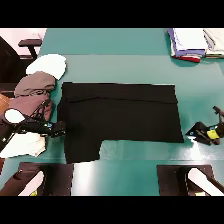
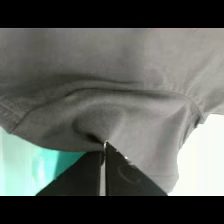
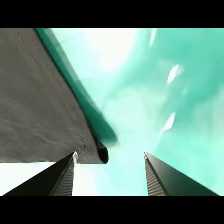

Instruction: Fold the shirts.

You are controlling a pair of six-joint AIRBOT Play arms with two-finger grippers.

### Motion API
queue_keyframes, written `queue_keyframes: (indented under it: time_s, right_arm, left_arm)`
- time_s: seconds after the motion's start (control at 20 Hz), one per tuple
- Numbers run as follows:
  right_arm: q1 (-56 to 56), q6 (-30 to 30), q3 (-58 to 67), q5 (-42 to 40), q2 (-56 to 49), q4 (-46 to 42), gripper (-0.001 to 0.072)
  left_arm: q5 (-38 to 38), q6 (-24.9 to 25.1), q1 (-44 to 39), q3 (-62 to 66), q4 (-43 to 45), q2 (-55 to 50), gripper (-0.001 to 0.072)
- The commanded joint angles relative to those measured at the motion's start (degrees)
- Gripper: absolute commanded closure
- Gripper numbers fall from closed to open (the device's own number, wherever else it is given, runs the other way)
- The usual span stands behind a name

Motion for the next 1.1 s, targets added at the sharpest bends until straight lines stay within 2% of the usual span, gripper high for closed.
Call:
queue_keyframes:
  time_s: [0.0,0.1,0.2,0.25,0.35,0.4,0.6,0.8,0.9,1.05]
  right_arm:
    - [0.50,-1.18,-6.27,-3.98,0.17,3.98,0.0232]
    - [4.22,-0.87,-6.56,-5.70,0.15,4.07,0.0246]
    - [7.41,-0.46,-5.46,-7.08,0.17,4.04,0.0368]
    - [8.68,-0.46,-4.72,-7.21,0.17,3.96,0.0403]
    - [10.73,-0.48,-2.78,-6.19,0.20,3.65,0.0614]
    - [11.45,-0.52,-1.46,-4.81,0.24,3.13,0.0694]
    - [12.52,-0.48,2.56,3.15,6.12,-2.71,0.0695]
    - [12.55,2.05,5.92,11.37,16.59,-9.79,0.0696]
    - [12.61,3.91,8.66,10.86,19.23,-9.64,0.0696]
    - [15.04,4.48,14.36,7.48,15.19,-9.55,0.0697]
  left_arm:
    - [0.24,1.03,0.02,0.57,0.04,0.04,0.0689]
    - [0.31,1.05,0.02,0.57,0.04,0.04,0.0689]
    - [0.22,1.18,0.02,0.57,0.07,0.04,0.0689]
    - [0.04,1.77,0.02,0.57,0.07,0.04,0.0689]
    - [-2.32,2.12,0.02,1.22,0.55,0.07,0.0691]
    - [-4.00,2.14,0.02,2.14,0.85,0.15,0.0692]
    - [-9.94,-1.07,0.02,3.48,5.86,9.57,0.0692]
    - [-22.56,-2.75,0.02,3.98,2.25,17.88,0.0692]
    - [-20.57,-3.98,0.02,5.68,1.03,17.97,0.0692]
    - [-10.29,-2.03,0.02,7.76,0.90,14.60,0.0692]
